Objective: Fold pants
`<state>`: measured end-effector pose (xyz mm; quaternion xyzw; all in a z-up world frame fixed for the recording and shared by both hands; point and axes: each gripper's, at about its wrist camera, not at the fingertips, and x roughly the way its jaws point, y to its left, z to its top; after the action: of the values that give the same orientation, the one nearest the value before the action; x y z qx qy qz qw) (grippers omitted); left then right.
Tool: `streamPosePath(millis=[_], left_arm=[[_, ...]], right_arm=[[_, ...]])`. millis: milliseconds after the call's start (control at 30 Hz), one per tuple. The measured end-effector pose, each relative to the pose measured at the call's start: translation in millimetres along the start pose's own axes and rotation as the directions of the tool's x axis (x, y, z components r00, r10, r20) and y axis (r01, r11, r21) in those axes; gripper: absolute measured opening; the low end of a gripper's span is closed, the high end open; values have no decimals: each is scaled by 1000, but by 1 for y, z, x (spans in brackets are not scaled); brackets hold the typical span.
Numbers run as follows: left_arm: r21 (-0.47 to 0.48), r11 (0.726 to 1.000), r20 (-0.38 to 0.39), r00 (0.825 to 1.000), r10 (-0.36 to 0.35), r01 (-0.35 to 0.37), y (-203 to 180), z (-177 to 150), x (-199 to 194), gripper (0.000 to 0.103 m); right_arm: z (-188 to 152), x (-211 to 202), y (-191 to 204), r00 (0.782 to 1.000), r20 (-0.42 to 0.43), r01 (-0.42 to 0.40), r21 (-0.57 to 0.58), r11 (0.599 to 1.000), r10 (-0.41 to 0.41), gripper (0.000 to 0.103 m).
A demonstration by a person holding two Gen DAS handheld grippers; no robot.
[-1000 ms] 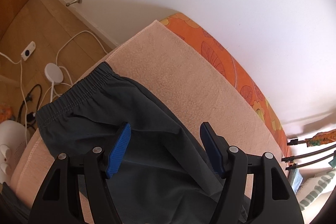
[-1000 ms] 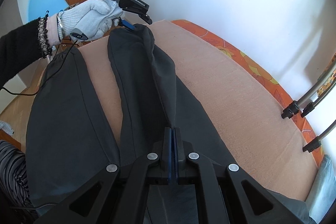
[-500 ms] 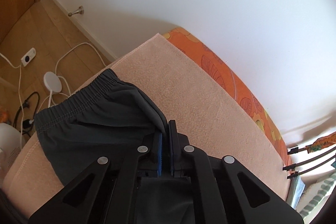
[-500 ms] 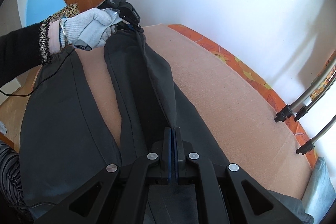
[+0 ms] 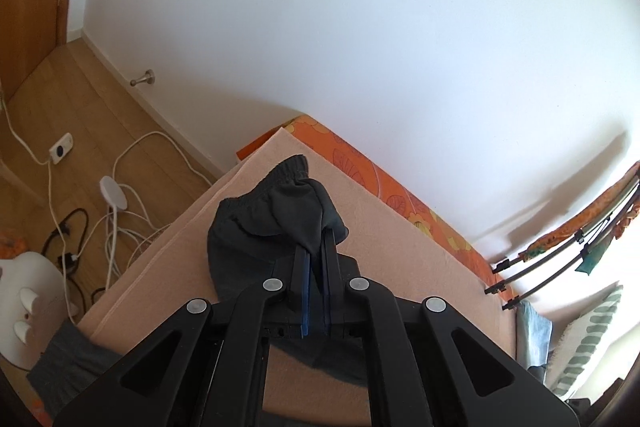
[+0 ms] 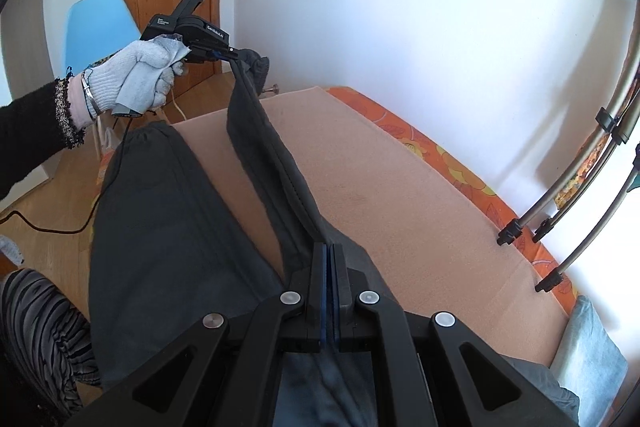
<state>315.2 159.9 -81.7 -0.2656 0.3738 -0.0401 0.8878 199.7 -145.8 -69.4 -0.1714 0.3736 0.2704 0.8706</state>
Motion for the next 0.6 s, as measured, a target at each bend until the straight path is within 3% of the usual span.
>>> streamPosePath(millis=[267,500,600], left_arm=[[-4,1000,44,999,-7,7,46,-56,-76,3],[-109,993,-6,999,-40,39,108,-117,-103,3],[-139,989,-43,998,-55,48,127,-144,-110,3]], right_arm=[[-21,-44,71,994,-24,-111,-33,993,110,0],[-58,-42,133,972,-142,-198,-65,978,187,0],[-75,-37,142,959,-191,-226,-61,972,211,0]])
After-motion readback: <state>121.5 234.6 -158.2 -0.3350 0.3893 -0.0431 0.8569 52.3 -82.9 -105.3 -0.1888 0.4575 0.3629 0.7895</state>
